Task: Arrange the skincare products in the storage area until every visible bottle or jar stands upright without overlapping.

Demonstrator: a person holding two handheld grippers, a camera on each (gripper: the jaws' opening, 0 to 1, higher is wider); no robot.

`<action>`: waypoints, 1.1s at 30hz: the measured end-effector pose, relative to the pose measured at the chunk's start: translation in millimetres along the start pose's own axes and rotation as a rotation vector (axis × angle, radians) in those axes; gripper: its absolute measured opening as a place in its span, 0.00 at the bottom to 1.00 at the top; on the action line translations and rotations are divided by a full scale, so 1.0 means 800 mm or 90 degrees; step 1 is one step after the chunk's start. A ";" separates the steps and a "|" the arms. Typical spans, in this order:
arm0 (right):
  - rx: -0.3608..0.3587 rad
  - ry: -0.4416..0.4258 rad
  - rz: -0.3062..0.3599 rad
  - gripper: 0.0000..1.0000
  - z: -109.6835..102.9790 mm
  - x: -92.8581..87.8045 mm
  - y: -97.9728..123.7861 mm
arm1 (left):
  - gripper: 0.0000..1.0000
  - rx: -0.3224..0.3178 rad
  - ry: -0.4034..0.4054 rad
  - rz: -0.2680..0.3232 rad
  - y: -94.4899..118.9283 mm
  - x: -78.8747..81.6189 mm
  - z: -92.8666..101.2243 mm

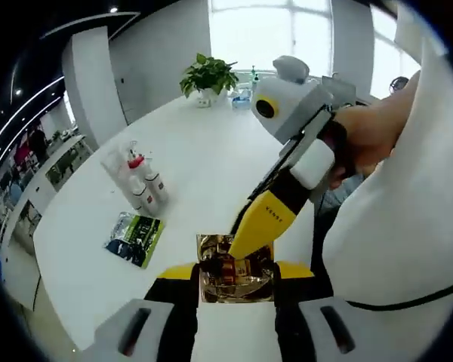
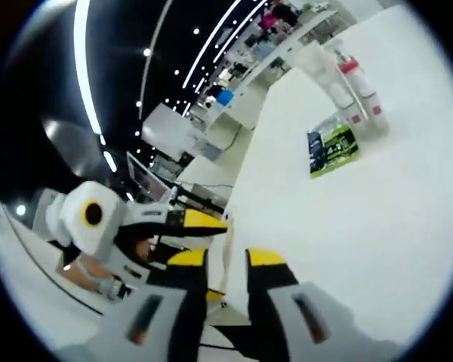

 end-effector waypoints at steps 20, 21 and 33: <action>0.057 -0.043 -0.035 0.00 0.062 0.001 0.040 | 0.40 -0.003 -0.044 -0.045 -0.068 0.047 0.027; 0.060 -0.045 -0.032 0.00 0.063 0.002 0.042 | 0.40 -0.002 -0.037 -0.040 -0.068 0.048 0.026; 0.119 -0.104 0.038 0.00 0.075 0.043 0.067 | 0.50 0.038 0.235 0.140 -0.054 0.049 -0.009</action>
Point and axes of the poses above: the point that each gripper's makers call its tool centre point, and the gripper's own axes: y roughly backward along the fingers, z roughly to its right, x roughly out of its top, the point moved 1 cm from there along y, roughly backward along the fingers, and after that the axes turned 12 degrees about -x, right-handed, at the moved point
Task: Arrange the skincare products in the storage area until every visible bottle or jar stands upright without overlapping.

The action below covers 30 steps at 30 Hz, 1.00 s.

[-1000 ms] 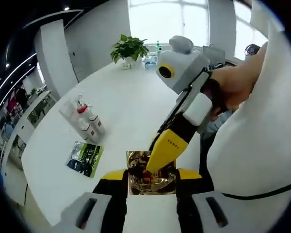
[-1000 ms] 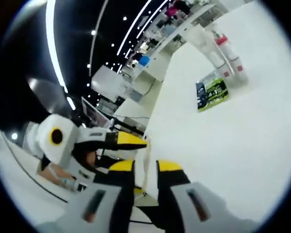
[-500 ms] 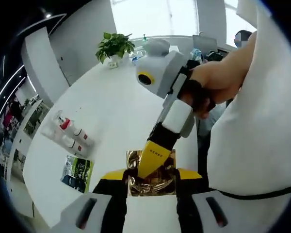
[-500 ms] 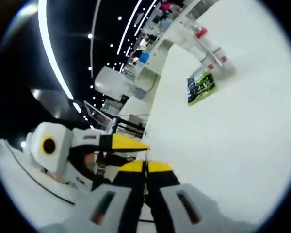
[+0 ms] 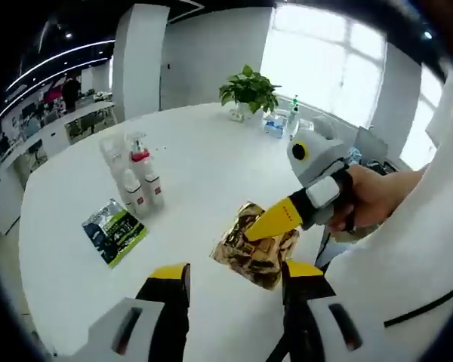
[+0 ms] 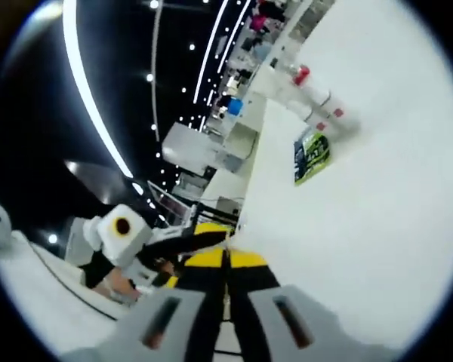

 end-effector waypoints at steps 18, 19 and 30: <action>0.131 0.037 0.060 0.00 -0.055 0.032 -0.011 | 0.12 -0.224 0.357 0.243 0.005 0.043 0.027; 0.131 0.037 0.060 0.01 -0.055 0.032 -0.012 | 0.10 -0.229 0.367 0.248 0.006 0.044 0.027; 0.149 0.061 0.058 0.09 -0.062 0.031 -0.015 | 0.00 -0.287 0.406 0.252 0.019 0.045 0.036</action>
Point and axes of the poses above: the point that each gripper's makers call its tool centre point, and the gripper's own axes: y roughly backward along the fingers, z roughly to its right, x roughly out of its top, the point moved 1 cm from there along y, roughly backward along the fingers, and after that the axes turned 12 degrees about -x, right-handed, at the moved point
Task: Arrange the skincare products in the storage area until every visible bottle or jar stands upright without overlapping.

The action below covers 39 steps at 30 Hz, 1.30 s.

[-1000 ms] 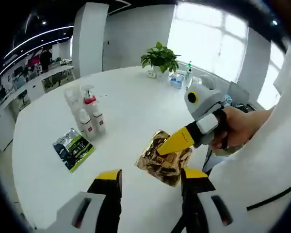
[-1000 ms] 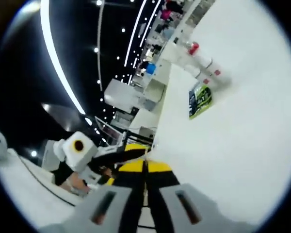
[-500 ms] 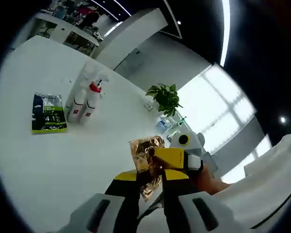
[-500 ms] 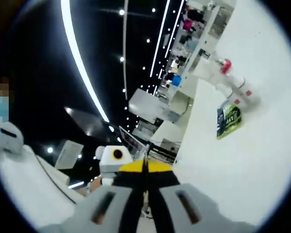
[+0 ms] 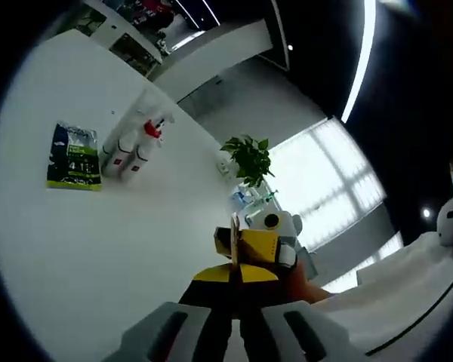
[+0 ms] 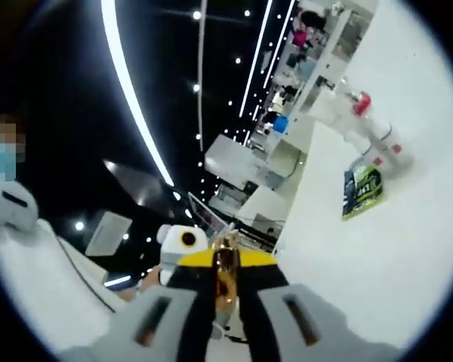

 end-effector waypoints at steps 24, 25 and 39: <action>0.024 0.010 0.006 0.06 -0.007 0.004 0.006 | 0.00 -0.032 0.038 0.012 0.006 -0.007 0.003; 0.029 0.011 -0.007 0.08 -0.008 0.000 0.005 | 0.00 -0.040 0.046 0.025 0.007 -0.003 0.006; 0.023 0.007 -0.014 0.00 -0.004 -0.010 0.010 | 0.01 -0.025 0.022 0.041 0.020 -0.007 0.002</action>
Point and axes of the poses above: the point that each gripper's makers call its tool centre point, and the gripper's own axes: y roughly backward along the fingers, z roughly to its right, x roughly out of its top, the point moved 1 cm from there along y, roughly backward along the fingers, and after that the axes turned 12 degrees about -x, right-handed, at the moved point
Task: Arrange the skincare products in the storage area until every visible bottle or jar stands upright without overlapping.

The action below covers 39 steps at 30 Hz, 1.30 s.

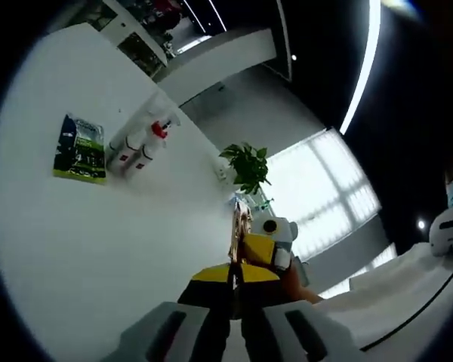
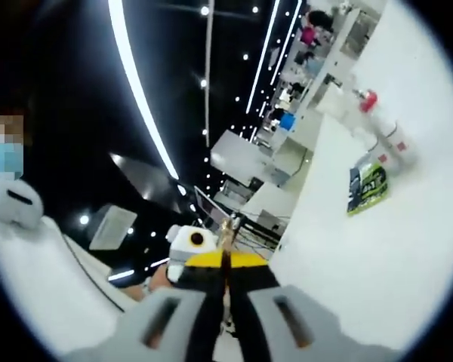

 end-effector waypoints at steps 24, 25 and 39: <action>-0.091 0.074 0.017 0.21 0.028 -0.013 0.005 | 0.00 0.125 0.044 0.028 0.069 0.040 -0.063; -0.092 0.075 0.018 0.21 0.028 -0.013 0.006 | 0.00 0.130 0.050 0.030 0.072 0.042 -0.065; -0.262 0.224 -0.008 0.30 0.076 -0.015 0.013 | 0.00 0.186 0.087 0.074 0.125 0.107 -0.130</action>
Point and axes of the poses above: the point that each gripper's makers call its tool centre point, and the gripper's own axes: y roughly backward along the fingers, z roughly to its right, x roughly out of its top, the point moved 1 cm from there along y, roughly backward along the fingers, and after that the axes turned 12 degrees about -x, right-handed, at the moved point
